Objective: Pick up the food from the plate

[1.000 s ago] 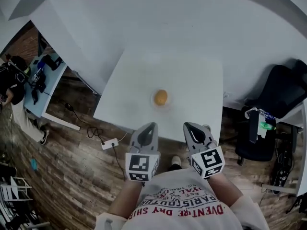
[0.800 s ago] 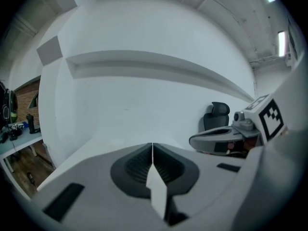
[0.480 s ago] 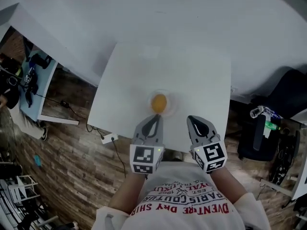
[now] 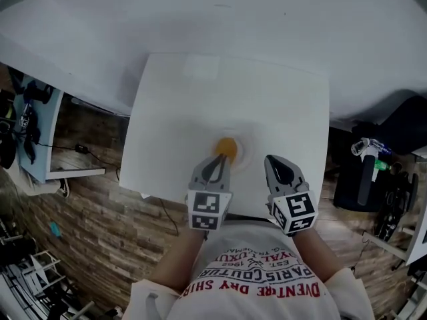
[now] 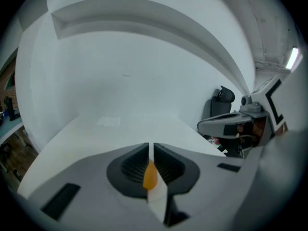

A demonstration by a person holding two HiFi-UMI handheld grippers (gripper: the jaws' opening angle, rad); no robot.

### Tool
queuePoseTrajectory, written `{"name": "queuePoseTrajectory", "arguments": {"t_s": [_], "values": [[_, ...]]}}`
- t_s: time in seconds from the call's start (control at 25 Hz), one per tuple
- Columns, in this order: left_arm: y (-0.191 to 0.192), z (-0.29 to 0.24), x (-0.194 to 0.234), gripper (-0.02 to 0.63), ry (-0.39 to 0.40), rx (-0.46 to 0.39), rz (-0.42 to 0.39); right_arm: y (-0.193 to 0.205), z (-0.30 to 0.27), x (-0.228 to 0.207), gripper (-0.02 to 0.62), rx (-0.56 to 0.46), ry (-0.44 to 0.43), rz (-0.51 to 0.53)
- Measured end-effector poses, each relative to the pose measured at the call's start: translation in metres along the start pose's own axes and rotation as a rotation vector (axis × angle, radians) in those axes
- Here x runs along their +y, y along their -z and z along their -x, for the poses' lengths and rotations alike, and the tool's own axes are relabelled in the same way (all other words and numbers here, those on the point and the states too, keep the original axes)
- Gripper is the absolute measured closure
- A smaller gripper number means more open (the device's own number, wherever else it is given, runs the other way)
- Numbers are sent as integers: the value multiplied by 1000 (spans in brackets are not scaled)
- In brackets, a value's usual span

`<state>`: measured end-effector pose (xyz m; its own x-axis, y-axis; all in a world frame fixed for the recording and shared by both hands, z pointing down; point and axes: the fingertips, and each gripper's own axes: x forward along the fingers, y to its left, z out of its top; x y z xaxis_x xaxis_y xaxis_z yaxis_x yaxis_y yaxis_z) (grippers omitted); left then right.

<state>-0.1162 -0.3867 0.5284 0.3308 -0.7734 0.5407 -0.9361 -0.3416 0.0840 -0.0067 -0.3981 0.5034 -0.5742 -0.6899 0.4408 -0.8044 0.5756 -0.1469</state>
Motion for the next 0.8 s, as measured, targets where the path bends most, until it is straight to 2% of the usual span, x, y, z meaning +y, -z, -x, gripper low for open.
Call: {"name": "queuePoseTrajectory", "arguments": {"t_s": [0.04,0.12,0.24,0.4,0.52,0.68,0.8], "values": [[6,-6,3,585,9,22,7,5,-5,-1,586,14,3,-9],[18,-19,6,459,34,63,27,15,-14,-1,586,42,7,-20],[33,-36,10,337,58,95,57,28,-24,-1,586,75,14,-33],[49,-57,13,229,80,157,62,43,-34,-3,586,109,30,-45],[60,-71,11,193,96,216,51,53,-37,-8,586,132,40,-53],[79,-86,11,192,103,301,30,65,-41,-14,586,160,49,-77],[86,-94,13,192,95,328,34,69,-41,-24,586,171,63,-89]]}}
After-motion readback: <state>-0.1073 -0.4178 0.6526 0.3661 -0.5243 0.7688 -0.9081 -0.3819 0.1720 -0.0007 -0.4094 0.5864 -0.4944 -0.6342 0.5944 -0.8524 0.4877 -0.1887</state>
